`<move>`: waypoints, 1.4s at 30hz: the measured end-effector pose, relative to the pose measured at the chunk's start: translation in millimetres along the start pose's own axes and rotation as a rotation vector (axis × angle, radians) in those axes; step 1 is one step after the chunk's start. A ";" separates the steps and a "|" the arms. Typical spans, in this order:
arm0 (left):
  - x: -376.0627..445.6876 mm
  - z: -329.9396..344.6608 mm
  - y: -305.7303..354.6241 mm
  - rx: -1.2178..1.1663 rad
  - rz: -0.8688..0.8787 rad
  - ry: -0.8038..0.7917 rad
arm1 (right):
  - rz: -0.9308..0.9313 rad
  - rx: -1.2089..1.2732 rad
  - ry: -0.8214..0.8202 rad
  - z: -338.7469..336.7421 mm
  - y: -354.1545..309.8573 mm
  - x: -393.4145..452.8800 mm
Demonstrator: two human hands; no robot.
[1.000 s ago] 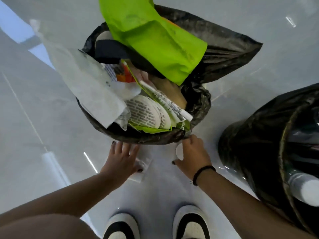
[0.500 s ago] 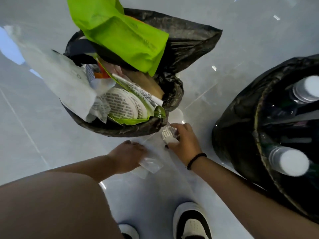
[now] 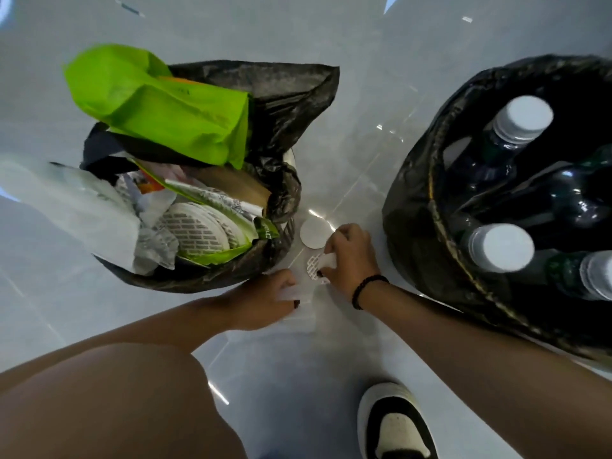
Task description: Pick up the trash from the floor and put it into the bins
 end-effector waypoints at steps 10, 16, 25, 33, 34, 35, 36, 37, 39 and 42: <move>-27.3 -0.7 -20.1 -0.094 -0.163 -0.194 | -0.093 -0.165 0.005 11.2 -35.5 35.5; -55.1 -25.4 -16.7 -0.103 -0.088 -0.167 | -0.036 0.112 -0.094 -3.5 -44.1 7.8; -113.3 -107.4 -22.1 -0.189 -0.116 0.038 | -0.039 0.165 -0.418 -112.4 -111.8 1.1; -119.4 -170.1 -8.6 -0.018 0.024 0.101 | -0.191 -0.183 -0.493 -207.0 -163.4 17.8; -116.9 -176.0 -4.4 0.015 0.008 0.110 | -0.218 -0.170 -0.472 -219.1 -174.5 18.3; -115.4 -181.6 -0.5 0.060 -0.011 0.119 | -0.242 -0.143 -0.453 -229.4 -187.2 18.0; -113.8 -186.5 1.4 0.108 -0.031 0.126 | -0.268 -0.101 -0.435 -236.0 -199.9 18.3; -113.3 -190.3 4.0 0.149 -0.045 0.137 | -0.289 -0.055 -0.412 -240.3 -212.4 17.7; -117.3 -196.6 8.5 0.198 -0.090 0.156 | -0.312 0.040 -0.342 -243.8 -235.6 18.3; -134.7 -201.4 17.4 0.316 -0.213 0.132 | -0.323 0.106 -0.234 -233.6 -257.5 16.7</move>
Point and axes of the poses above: each hand's wrist, its own x-axis towards the middle knuckle, its own z-axis out of the palm, y = z × x, the point moved 5 cm from there along x, towards the middle knuckle, and after that the axes turned 6 degrees about y, right-handed, at the moved point
